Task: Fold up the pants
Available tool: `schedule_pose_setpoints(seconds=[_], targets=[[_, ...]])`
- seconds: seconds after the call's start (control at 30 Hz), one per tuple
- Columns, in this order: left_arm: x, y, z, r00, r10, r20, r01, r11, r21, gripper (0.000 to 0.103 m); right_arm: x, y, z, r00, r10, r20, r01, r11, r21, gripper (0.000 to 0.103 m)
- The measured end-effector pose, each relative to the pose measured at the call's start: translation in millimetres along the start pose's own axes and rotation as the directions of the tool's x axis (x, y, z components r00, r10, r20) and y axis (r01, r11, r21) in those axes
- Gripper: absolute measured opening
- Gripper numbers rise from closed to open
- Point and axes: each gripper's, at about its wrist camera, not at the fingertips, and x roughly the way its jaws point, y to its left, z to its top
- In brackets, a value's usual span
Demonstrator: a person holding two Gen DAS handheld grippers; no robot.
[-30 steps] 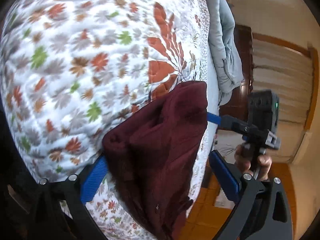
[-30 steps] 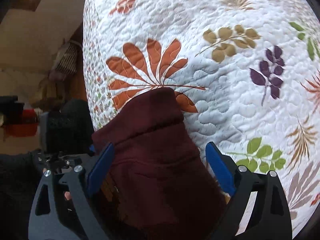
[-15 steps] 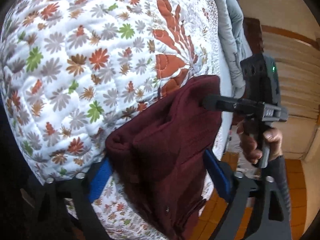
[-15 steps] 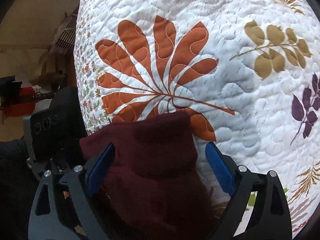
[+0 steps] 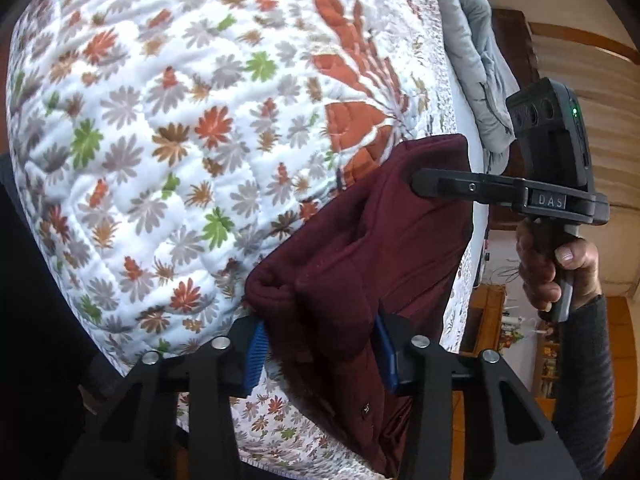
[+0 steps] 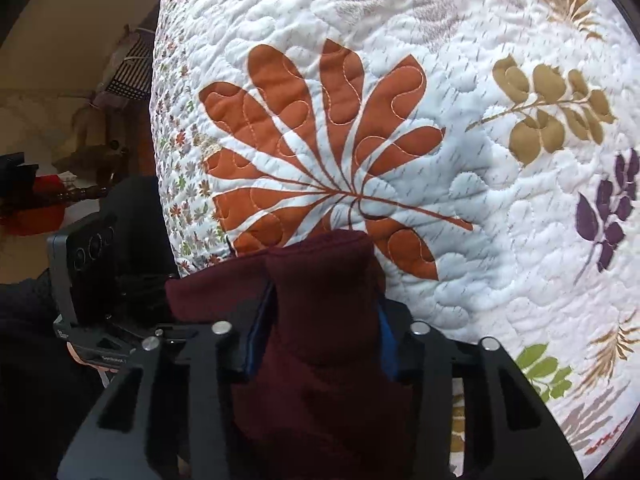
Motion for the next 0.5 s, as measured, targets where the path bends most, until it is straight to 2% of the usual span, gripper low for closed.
schedule_pose_setpoints(seconds=[0.2, 0.5], targets=[[-8, -19, -4, 0.999, -0.016, 0.037, 0.013, 0.995, 0.100, 0.036, -20, 21, -16, 0.996, -0.079, 0.046, 0.080, 0.997, -0.018, 0.030], [-21, -56, -11, 0.995, -0.050, 0.081, 0.032, 0.976, 0.216, 0.033, -58, 45, -48, 0.976, -0.167, 0.139, 0.171, 0.985, -0.014, 0.026]])
